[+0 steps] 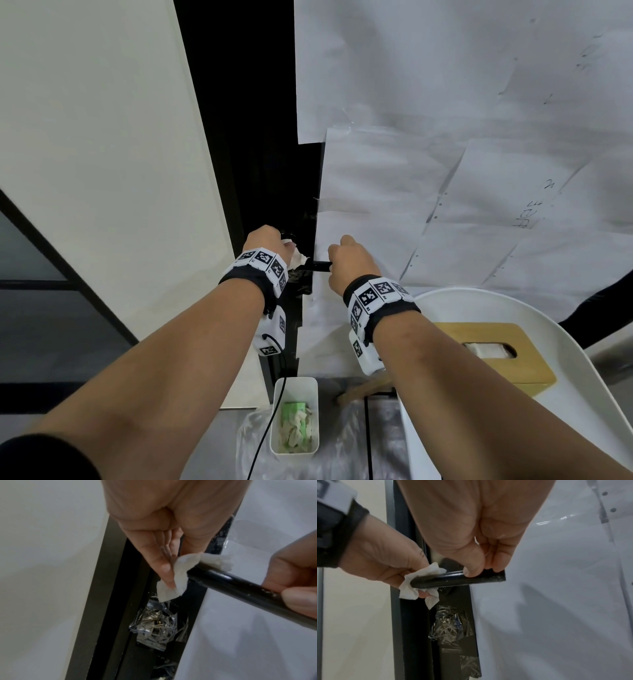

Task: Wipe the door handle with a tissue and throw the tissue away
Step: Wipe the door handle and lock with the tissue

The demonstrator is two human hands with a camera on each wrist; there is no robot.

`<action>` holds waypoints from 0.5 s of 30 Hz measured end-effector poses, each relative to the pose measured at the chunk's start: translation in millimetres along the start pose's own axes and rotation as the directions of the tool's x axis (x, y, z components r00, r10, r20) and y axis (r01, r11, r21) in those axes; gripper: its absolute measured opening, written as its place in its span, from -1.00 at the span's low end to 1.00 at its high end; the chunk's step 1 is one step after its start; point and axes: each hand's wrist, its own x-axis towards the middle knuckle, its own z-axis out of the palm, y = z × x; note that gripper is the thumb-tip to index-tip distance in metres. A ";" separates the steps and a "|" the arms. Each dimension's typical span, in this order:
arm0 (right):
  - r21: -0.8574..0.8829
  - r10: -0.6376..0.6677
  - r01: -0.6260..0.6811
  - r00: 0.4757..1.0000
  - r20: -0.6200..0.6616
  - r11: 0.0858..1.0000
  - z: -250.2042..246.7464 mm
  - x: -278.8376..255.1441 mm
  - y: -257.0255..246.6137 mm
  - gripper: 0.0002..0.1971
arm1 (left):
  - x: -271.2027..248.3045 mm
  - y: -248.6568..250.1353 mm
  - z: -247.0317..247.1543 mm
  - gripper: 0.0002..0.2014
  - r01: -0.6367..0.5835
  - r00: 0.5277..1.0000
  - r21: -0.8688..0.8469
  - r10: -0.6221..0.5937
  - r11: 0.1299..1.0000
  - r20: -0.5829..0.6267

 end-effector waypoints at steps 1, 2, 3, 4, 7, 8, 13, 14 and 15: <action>-0.001 0.001 -0.001 1.000 -0.003 1.000 0.0 -0.3 -0.2 -0.87 | 0.0 -0.9 0.5 -0.69 0.000 1.000 -0.006 0.000 1.000 -0.004; 0.000 0.001 -0.001 1.000 -0.005 1.000 -0.3 -0.6 -0.6 -0.86 | -0.2 -2.2 1.6 -0.67 -0.002 1.000 -0.008 0.002 1.000 -0.008; 0.001 0.000 0.000 1.000 -0.004 1.000 -0.6 -1.2 -1.0 -0.85 | -1.2 -4.0 2.7 -0.65 -0.004 1.000 -0.008 0.004 1.000 -0.010; 0.005 -0.001 0.001 1.000 -0.003 1.000 -0.9 -1.7 -1.3 -0.83 | -1.5 -5.9 4.1 -0.62 -0.008 1.000 -0.005 0.008 1.000 -0.012; 0.011 -0.006 0.006 1.000 -0.011 1.000 -0.7 -2.7 -1.3 -0.80 | -5.3 -10.4 4.8 -0.55 0.003 1.000 -0.003 -0.003 1.000 0.001; 0.010 -0.007 0.007 1.000 -0.017 1.000 -0.5 -3.0 -1.4 -0.81 | -6.2 -11.8 5.1 -0.54 0.009 1.000 -0.001 -0.009 1.000 0.014; -0.007 -0.008 0.008 1.000 -0.025 1.000 -0.3 -3.9 -2.4 -0.85 | -8.3 -14.0 6.2 -0.53 0.037 0.998 0.015 -0.038 0.999 0.044; -0.009 -0.010 0.009 1.000 -0.025 1.000 -0.7 -3.9 -2.5 -0.85 | -8.4 -13.8 6.3 -0.54 0.043 0.998 0.011 -0.043 0.999 0.055; -0.010 -0.012 0.012 1.000 -0.025 1.000 -0.9 -3.8 -2.4 -0.85 | -8.1 -13.4 7.0 -0.56 0.041 0.998 -0.017 -0.040 0.999 0.053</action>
